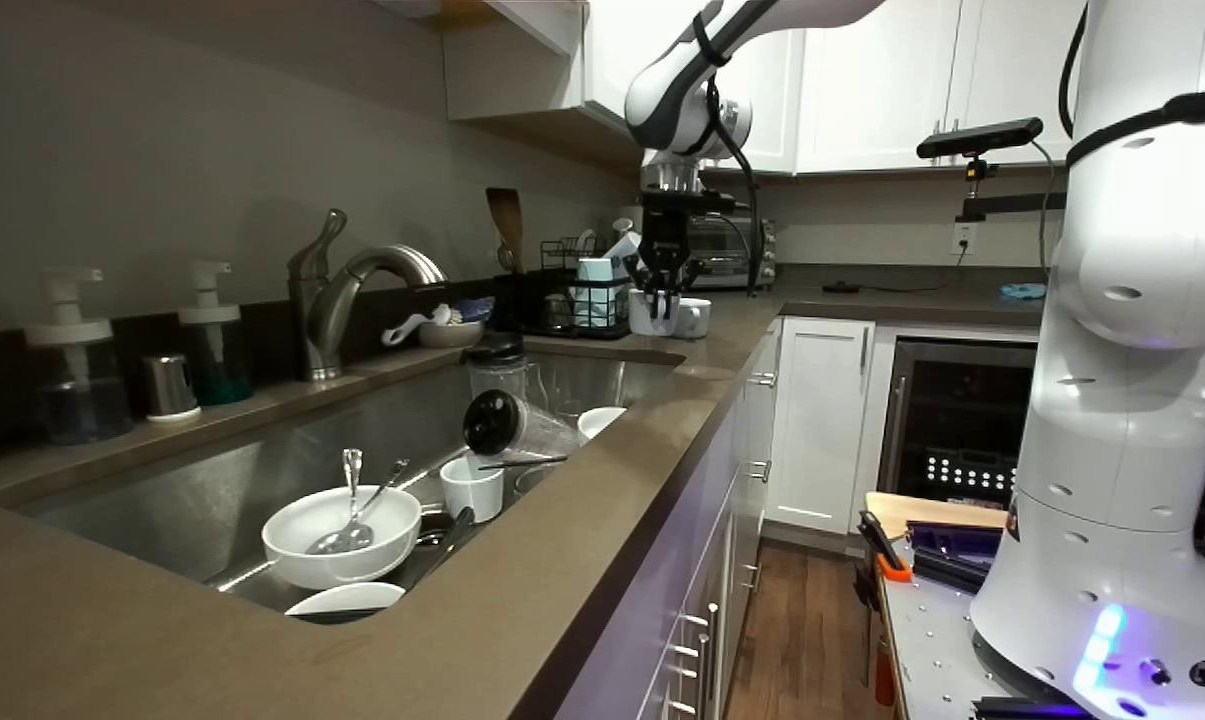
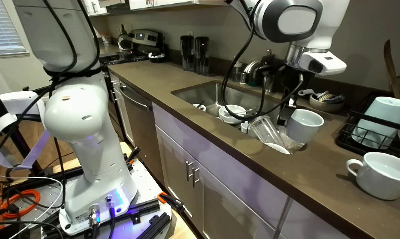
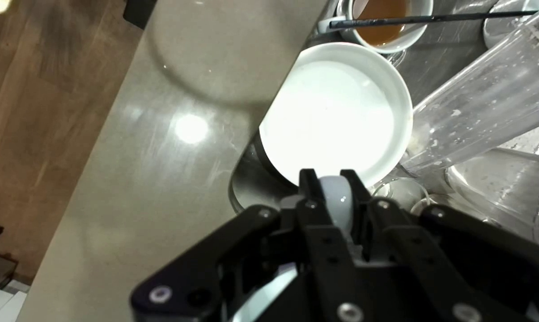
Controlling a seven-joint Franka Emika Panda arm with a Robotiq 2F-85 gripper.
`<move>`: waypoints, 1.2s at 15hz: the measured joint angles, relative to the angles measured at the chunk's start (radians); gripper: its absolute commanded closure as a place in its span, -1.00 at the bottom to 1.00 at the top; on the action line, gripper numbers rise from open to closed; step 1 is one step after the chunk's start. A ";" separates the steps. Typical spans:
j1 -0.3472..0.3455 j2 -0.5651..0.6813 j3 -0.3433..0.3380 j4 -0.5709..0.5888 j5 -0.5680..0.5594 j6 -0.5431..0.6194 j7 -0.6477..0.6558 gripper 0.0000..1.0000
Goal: Pour the water out of the mug on the left and move the mug to the left side of the sink
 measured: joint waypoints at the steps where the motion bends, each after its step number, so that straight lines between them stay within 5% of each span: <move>1: 0.000 0.000 0.000 0.000 0.000 0.000 0.000 0.92; 10: 0.050 0.015 0.066 -0.001 -0.095 -0.003 -0.105 0.92; 18: 0.092 0.002 0.125 0.000 -0.121 -0.044 -0.399 0.92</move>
